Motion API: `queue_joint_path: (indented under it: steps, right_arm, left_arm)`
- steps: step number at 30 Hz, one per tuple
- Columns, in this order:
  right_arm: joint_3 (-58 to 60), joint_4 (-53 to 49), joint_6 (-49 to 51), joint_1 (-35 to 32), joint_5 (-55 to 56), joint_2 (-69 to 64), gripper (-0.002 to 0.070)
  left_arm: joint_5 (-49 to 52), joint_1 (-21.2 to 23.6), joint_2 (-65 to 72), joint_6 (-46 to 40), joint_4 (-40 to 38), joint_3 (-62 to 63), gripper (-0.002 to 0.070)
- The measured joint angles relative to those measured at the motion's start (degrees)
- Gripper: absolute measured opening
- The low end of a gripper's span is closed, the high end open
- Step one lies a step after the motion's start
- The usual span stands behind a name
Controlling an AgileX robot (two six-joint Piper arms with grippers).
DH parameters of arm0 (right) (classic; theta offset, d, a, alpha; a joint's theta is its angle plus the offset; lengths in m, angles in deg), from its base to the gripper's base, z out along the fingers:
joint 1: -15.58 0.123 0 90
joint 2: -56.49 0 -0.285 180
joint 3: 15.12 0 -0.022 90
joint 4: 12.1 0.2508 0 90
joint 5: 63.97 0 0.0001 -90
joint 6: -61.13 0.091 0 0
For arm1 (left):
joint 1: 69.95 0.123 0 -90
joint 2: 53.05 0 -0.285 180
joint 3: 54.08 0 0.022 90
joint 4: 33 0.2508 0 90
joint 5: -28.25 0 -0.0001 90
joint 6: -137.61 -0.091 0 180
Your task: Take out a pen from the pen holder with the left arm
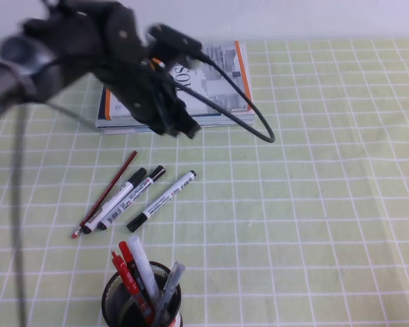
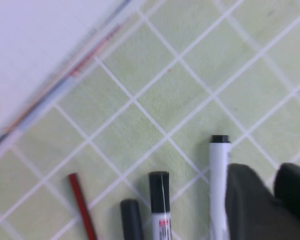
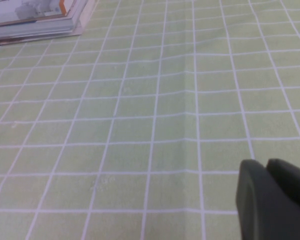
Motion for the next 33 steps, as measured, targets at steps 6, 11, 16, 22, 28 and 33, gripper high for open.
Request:
queue_joint_path:
  steps: [6,11,16,22,28,33]
  right_arm:
    - [0.0,0.0,0.0,0.0,0.0,0.0,-0.0013]
    - [0.0,0.0,0.0,0.0,0.0,0.0,-0.0013]
    - [0.0,0.0,0.0,0.0,0.0,0.0,-0.0013]
    - [0.0,0.0,0.0,0.0,0.0,0.0,-0.0012]
    - [0.0,0.0,0.0,0.0,0.0,0.0,-0.0013]
    - [0.0,0.0,0.0,0.0,0.0,0.0,-0.0013]
  left_arm:
    - [-11.2,0.0,-23.2,2.5,0.0,-19.3,0.0009]
    - [-18.7,0.0,-42.0,7.5,2.1,-36.0,0.0001]
    - [-24.7,0.0,-59.7,14.5,5.3,-50.0,0.0000]
    - [-28.5,0.0,-75.2,23.3,9.8,-60.9,0.0000]
    - [-28.8,0.0,-84.3,24.4,12.7,-67.4,0.0000]
    - [-27.2,0.0,-89.0,24.8,13.0,-69.5,0.0000]
